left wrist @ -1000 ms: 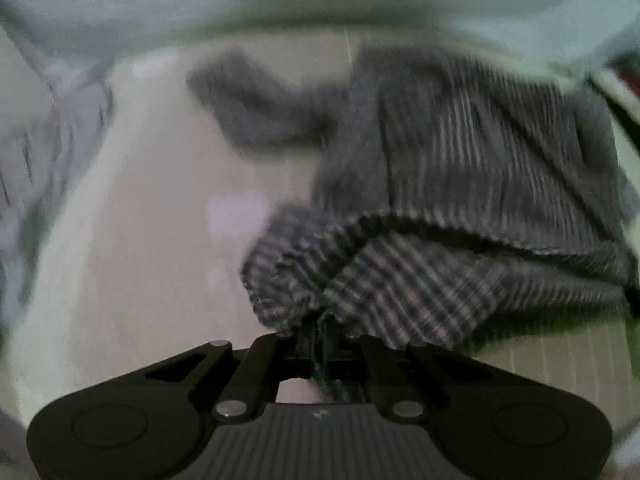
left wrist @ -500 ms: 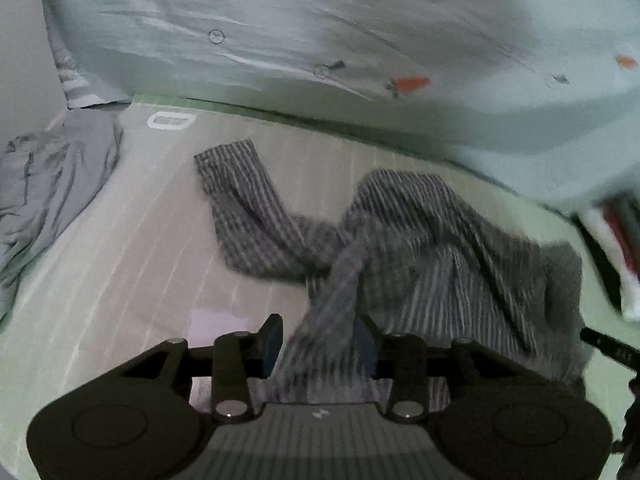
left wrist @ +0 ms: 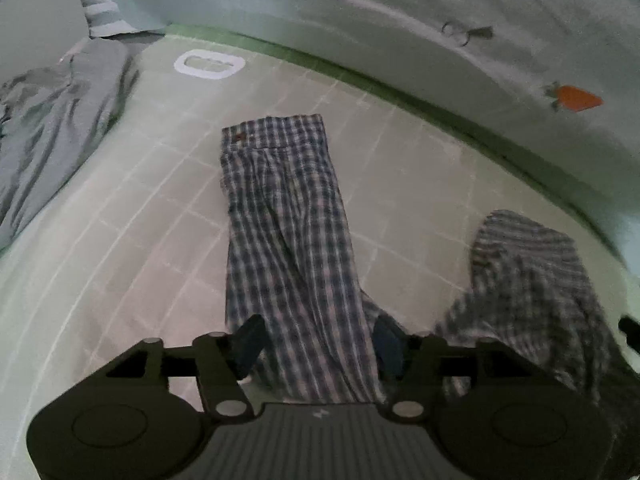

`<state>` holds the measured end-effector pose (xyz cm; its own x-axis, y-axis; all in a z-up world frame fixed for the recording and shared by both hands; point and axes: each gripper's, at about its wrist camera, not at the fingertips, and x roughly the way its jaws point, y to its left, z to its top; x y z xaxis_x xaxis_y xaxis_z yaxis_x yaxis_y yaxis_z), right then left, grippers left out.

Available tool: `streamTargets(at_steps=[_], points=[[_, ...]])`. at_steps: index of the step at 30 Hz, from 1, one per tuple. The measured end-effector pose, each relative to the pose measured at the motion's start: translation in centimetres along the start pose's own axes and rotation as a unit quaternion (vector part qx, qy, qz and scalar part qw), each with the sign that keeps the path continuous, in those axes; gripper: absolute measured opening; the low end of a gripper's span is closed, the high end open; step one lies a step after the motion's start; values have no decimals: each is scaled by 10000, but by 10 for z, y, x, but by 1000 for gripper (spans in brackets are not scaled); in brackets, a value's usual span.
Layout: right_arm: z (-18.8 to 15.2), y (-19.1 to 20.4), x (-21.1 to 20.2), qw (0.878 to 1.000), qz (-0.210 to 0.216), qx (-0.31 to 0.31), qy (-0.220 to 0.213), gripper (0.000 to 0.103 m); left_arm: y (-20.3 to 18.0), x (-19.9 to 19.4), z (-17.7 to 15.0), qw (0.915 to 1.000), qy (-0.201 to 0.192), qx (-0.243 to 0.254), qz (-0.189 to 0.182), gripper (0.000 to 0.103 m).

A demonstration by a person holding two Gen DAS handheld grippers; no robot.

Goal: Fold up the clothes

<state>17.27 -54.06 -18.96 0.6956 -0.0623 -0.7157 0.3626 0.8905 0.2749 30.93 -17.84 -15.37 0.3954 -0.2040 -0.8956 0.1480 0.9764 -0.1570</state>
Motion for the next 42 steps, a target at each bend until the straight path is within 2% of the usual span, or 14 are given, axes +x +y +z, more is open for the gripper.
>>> streamTargets(at_steps=[5,6,7,8,9,12,15,18,21,22,24,26,33,42], points=[[9,11,27,9998,152,-107,119,66,-3,26,6,9995,215,28,235,61],[11,14,33,9996,182,-129,143,59,-2,28,6,9994,229,14,263,57],[13,16,38,9995,212,-150,167,35,-1,29,6,9996,221,27,193,36],[15,18,44,9994,243,-172,191,24,1,30,6,9997,213,44,120,8],[17,20,49,9992,273,-193,215,15,1,29,6,9997,204,83,45,4],[27,24,58,9992,284,-259,130,6,0,17,10,9995,-98,289,122,2],[57,13,35,9981,34,-211,-580,5,5,-10,22,9957,-722,403,406,2],[86,-2,13,9916,-273,-95,-1258,5,19,-42,36,9851,-1501,334,767,2],[102,-14,5,9868,-655,-18,-1484,10,35,-58,42,9700,-2155,131,1118,8],[108,-17,3,9847,-783,8,-1558,29,39,-56,44,9714,-2120,22,1071,12],[95,-17,-3,9837,-968,-28,-1516,51,48,-53,47,9741,-2029,-185,979,20],[77,-14,-10,9832,-1136,-86,-1425,53,47,-49,38,9797,-1781,-174,901,30],[-3,-11,-37,9843,-1501,-199,-912,59,35,-38,-17,9950,-947,-25,330,39],[-93,-36,-73,9911,-1298,303,47,69,27,-43,-59,9962,-519,-282,-641,48]])
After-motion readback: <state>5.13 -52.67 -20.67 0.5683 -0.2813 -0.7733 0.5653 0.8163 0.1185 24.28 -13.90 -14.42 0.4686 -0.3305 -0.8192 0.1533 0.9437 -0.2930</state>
